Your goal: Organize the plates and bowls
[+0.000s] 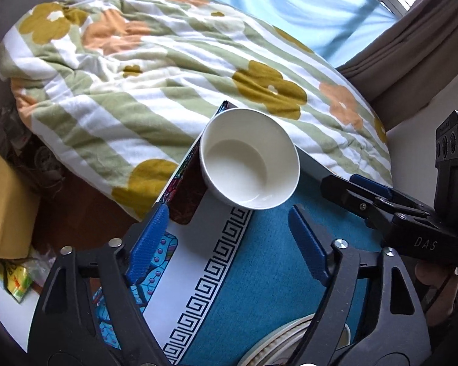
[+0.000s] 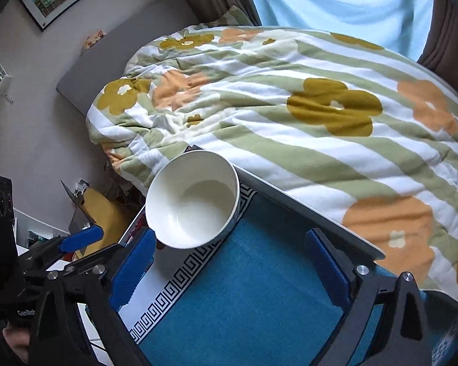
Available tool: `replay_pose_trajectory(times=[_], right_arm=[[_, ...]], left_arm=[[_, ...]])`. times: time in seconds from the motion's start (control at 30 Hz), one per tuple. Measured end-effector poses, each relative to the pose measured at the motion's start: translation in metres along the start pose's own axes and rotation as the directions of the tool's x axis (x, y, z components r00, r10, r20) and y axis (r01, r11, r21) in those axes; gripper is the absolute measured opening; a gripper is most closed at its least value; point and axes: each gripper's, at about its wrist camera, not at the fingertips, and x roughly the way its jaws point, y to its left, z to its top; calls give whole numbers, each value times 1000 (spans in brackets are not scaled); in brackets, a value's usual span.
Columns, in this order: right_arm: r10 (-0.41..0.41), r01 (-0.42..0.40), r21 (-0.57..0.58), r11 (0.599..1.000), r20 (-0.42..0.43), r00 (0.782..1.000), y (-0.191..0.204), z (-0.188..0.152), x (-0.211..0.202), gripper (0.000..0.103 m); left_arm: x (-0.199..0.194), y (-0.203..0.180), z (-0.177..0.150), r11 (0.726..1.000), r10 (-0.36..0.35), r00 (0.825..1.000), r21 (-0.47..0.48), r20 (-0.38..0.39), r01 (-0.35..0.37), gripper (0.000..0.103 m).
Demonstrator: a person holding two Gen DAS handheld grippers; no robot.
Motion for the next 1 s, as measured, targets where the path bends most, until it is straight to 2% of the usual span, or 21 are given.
replay_pose_trajectory(times=[0.1,0.2,0.33,0.43,0.5,0.67,1.0], right_arm=[[56,-54,67,996,-37,998,-5,3,21,75],[53,-49,81,996,-51,997,-7,6,36,68],[66,-59,104,993,-60,996,-11,13,50,58],[73,-66,106,992,-70,995,-11,15,59,48],[84,-76,103,992,-79,993,-10,16,64,34],[90,-79,117,990,-87,992,-12,17,76,20],[96,-90,105,990,-48,994,-11,15,69,21]], left_arm=[[20,9,6,999,-24,999,-23,-35,23,62],[34,15,11,997,-59,997,-46,-54,57,51],[50,13,18,996,-76,994,-47,-73,73,44],[58,16,22,996,-73,995,-65,-73,69,38],[65,21,24,995,-62,995,-78,-76,56,30],[73,27,27,994,-49,997,-99,-63,43,24],[62,9,23,1000,18,999,1,-26,-18,24]])
